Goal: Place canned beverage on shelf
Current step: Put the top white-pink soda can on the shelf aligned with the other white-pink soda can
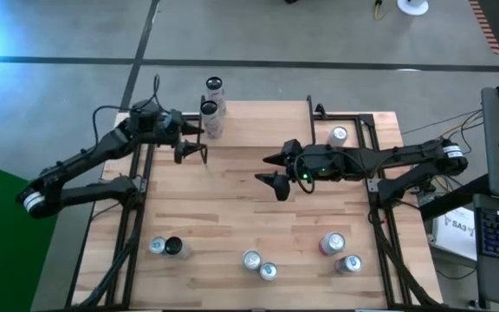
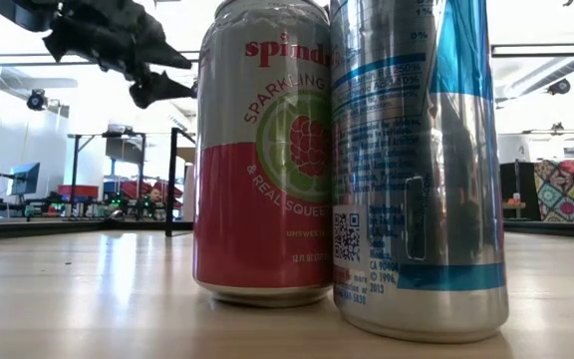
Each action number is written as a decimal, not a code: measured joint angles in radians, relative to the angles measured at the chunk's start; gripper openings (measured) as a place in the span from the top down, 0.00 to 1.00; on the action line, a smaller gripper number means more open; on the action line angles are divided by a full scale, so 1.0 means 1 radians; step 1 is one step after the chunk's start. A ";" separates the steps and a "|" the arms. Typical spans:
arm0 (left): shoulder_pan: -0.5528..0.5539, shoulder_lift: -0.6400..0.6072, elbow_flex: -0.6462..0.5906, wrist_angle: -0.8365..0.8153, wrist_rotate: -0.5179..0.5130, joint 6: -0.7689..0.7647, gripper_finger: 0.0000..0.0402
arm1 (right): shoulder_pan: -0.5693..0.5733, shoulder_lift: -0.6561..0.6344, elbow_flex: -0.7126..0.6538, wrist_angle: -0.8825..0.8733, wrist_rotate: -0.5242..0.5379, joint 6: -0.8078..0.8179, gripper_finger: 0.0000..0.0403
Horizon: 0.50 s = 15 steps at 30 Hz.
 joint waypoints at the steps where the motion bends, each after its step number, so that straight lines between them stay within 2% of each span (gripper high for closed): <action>1: 0.000 0.014 0.000 0.019 -0.002 0.005 0.23 | 0.002 -0.001 0.000 0.000 0.001 0.000 0.19; 15: 0.001 0.145 0.000 0.209 -0.027 0.007 0.23 | 0.022 -0.001 0.000 -0.003 0.001 0.026 0.19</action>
